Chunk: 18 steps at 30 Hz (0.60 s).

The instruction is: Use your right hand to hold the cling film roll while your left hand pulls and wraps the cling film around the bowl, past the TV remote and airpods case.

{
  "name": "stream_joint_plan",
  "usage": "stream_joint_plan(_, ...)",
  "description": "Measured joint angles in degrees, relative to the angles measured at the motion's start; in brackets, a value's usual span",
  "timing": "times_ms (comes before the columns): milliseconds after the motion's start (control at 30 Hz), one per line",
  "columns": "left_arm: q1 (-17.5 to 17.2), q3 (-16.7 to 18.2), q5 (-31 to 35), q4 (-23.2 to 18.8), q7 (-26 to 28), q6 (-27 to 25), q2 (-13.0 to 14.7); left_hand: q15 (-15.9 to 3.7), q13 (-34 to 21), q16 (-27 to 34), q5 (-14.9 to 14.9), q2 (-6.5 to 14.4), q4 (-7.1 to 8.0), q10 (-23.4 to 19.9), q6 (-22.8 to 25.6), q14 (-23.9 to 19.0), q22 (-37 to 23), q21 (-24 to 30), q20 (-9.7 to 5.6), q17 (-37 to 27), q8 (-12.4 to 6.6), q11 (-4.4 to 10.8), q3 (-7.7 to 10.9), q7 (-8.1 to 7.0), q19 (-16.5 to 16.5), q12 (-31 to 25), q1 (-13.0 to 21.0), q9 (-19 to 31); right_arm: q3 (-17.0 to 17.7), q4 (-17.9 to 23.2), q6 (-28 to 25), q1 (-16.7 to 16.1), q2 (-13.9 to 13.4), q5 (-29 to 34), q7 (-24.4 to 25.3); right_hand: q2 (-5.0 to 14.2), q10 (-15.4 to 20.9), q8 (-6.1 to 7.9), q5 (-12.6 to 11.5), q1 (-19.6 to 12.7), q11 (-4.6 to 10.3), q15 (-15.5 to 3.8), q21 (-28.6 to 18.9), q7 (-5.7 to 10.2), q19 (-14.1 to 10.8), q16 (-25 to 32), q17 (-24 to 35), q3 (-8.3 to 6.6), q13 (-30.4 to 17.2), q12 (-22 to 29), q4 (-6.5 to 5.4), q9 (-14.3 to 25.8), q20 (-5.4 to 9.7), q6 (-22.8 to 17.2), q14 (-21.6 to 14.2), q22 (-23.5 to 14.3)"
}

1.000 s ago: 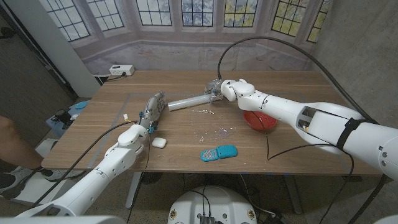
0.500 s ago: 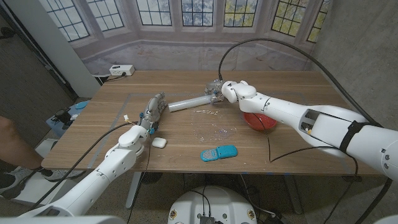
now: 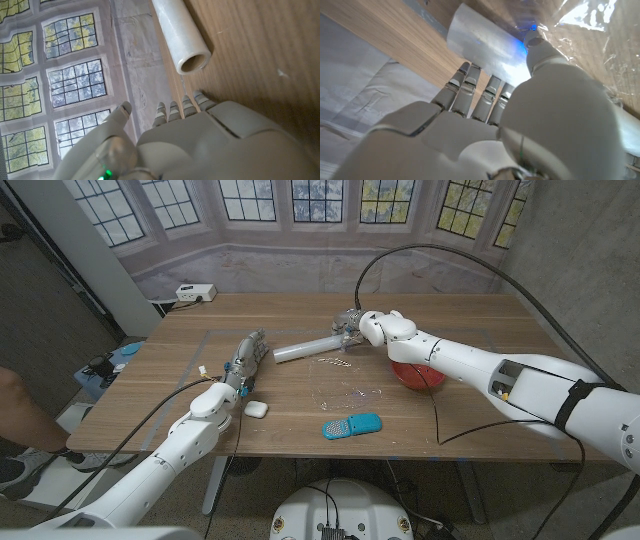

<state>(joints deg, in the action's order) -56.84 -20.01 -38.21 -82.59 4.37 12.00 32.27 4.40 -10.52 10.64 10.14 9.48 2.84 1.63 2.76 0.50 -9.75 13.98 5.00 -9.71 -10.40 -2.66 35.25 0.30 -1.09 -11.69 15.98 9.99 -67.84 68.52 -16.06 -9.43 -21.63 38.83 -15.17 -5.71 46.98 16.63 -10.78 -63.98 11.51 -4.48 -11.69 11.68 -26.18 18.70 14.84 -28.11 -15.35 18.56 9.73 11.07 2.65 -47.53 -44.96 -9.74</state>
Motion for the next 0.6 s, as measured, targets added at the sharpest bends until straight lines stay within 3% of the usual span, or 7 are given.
stream_joint_plan(600,-0.1,-0.1,-0.1,0.0,-0.6,0.2,0.1,0.31,0.0,0.0,0.0,0.0,0.24,0.0,0.0,-0.3,0.0,-0.3,-0.19,0.0,0.0,0.0,0.24,0.0,0.2,0.0,0.0,0.0,3.1,10.6,-5.7,-2.8,-3.6,1.6,-3.0,0.07,0.0,-0.72,0.2,0.1,-0.01,-0.35,0.0,0.07,-0.7,-0.1,0.0,0.56,-0.3,0.0,-0.4,0.3,-0.08,-0.5,-0.7,0.0)
